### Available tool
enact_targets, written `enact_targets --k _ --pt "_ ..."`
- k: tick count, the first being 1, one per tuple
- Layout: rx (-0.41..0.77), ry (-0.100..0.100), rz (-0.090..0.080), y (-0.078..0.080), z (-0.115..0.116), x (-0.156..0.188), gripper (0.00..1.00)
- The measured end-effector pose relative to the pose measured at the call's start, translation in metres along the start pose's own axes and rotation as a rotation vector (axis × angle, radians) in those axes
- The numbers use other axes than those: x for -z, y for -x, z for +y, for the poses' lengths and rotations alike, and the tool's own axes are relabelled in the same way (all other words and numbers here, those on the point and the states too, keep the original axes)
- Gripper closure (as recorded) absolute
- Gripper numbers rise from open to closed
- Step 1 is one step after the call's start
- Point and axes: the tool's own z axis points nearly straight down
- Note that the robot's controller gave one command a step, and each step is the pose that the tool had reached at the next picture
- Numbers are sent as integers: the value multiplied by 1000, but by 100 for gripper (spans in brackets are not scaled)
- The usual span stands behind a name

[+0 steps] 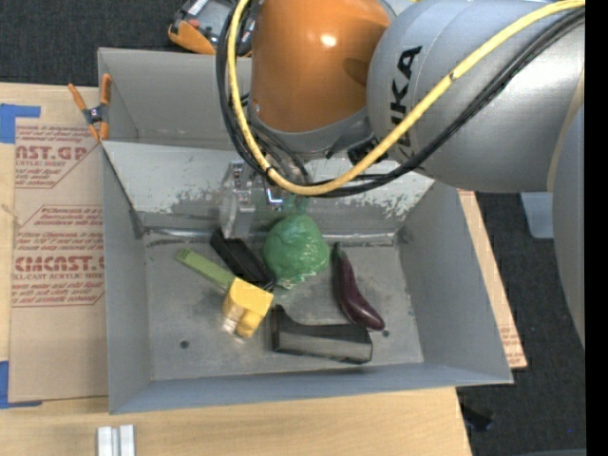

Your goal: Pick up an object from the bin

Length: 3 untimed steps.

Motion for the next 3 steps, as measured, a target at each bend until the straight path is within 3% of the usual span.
enact_targets --k 1,2,3 --pt "-24 0 -1 8 -23 -96 100" --pt "-11 6 -23 -48 -47 -19 100" --pt "-31 1 -3 0 -25 6 100"
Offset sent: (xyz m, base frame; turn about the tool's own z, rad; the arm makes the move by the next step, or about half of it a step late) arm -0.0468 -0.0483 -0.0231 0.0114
